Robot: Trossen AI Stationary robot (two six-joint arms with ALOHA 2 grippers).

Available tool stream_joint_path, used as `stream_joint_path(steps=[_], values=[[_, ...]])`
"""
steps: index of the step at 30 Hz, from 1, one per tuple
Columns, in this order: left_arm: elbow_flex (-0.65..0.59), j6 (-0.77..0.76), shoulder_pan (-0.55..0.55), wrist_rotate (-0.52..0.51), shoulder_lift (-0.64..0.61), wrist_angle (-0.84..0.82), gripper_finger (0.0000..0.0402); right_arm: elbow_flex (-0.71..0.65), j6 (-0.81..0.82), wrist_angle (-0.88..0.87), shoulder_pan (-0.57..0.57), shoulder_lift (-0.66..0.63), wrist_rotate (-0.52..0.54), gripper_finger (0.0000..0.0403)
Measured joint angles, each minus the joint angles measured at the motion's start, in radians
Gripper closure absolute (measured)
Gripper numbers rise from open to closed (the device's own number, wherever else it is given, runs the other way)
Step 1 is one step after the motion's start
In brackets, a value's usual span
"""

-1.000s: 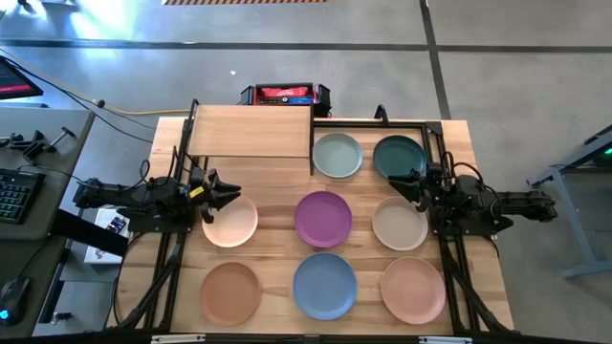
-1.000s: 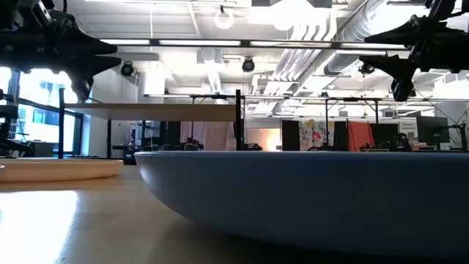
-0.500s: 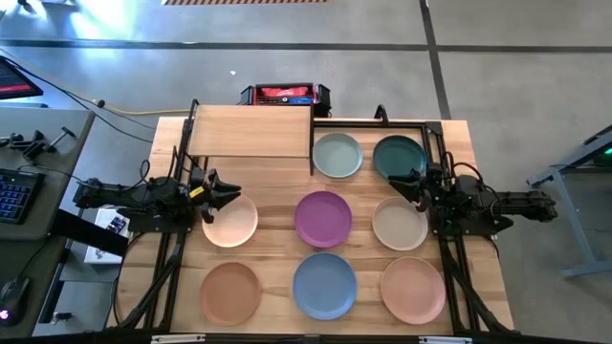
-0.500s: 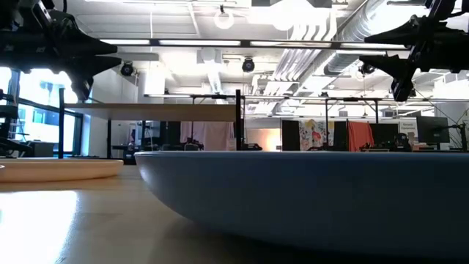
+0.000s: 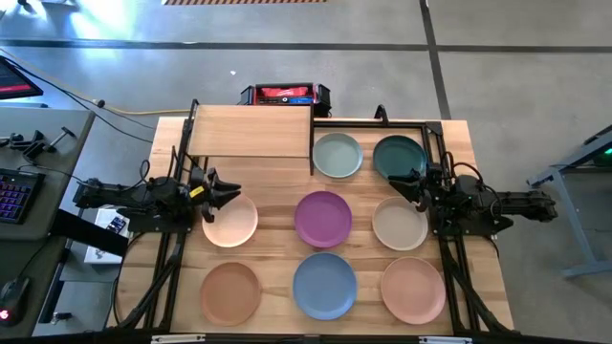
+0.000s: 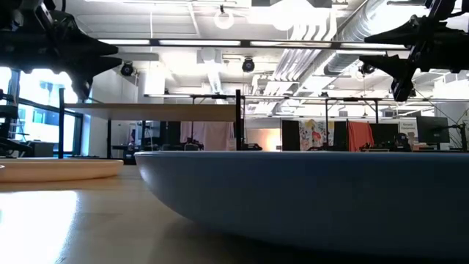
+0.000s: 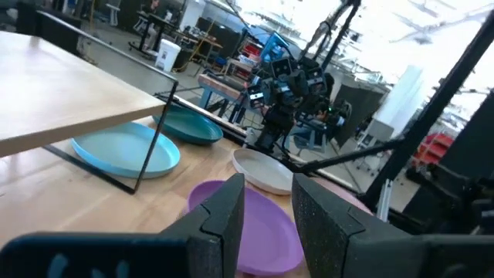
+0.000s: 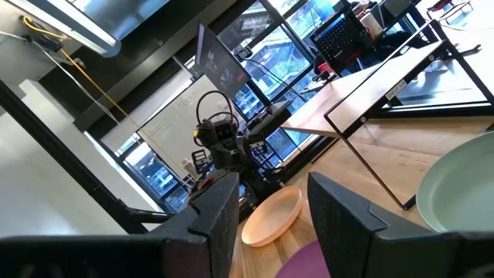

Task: Place and stack plates onto a shelf
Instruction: Put the dark blue plate on the shelf

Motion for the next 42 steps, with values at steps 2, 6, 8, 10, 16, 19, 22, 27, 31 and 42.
stream_joint_path(steps=[2, 6, 8, 10, 16, 19, 22, 27, 31, 42], values=[[0.0, -0.027, 0.0, 0.0, 0.0, 0.003, 0.0303, 0.0, 0.0, 0.0, 0.0, 0.0, 0.0, 0.0258], [0.0, -0.033, 0.0, -0.001, 0.0, 0.007, 0.0303, 0.0, 0.0, -0.001, 0.0, 0.0, 0.009, 0.0258], [0.0, -0.033, 0.0, -0.008, 0.0, 0.01, 0.0303, 0.0, 0.0, 0.0, 0.0, 0.0, 0.009, 0.0258], [0.0, -0.033, 0.0, -0.027, 0.0, 0.016, 0.0303, 0.0, 0.0, -0.001, 0.0, 0.0, 0.009, 0.0258], [0.0, -0.053, 0.0, -0.16, 0.0, 0.097, 0.0303, 0.0, 0.0, -0.002, 0.0, 0.0, 0.006, 0.0258], [0.0, -0.036, 0.0, -0.242, 0.0, 0.159, 0.0303, 0.0, 0.0, -0.002, 0.0, 0.0, 0.005, 0.0258], [0.0, -0.019, 0.0, -0.307, 0.0, 0.19, 0.0303, 0.0, 0.0, -0.004, 0.0, 0.0, 0.005, 0.0258], [0.0, -0.064, 0.0, -0.349, 0.0, 0.199, 0.0303, 0.0, 0.0, 0.0, 0.0, 0.0, 0.027, 0.0258], [0.0, -0.068, 0.0, -0.35, 0.0, 0.224, 0.0303, 0.0, 0.0, 0.007, 0.0, 0.0, 0.056, 0.0258], [0.027, 0.087, 0.0, -0.352, 0.0, 0.473, 0.0303, 0.0, -0.058, 0.091, 0.0, 0.0, 0.17, 0.0258]])
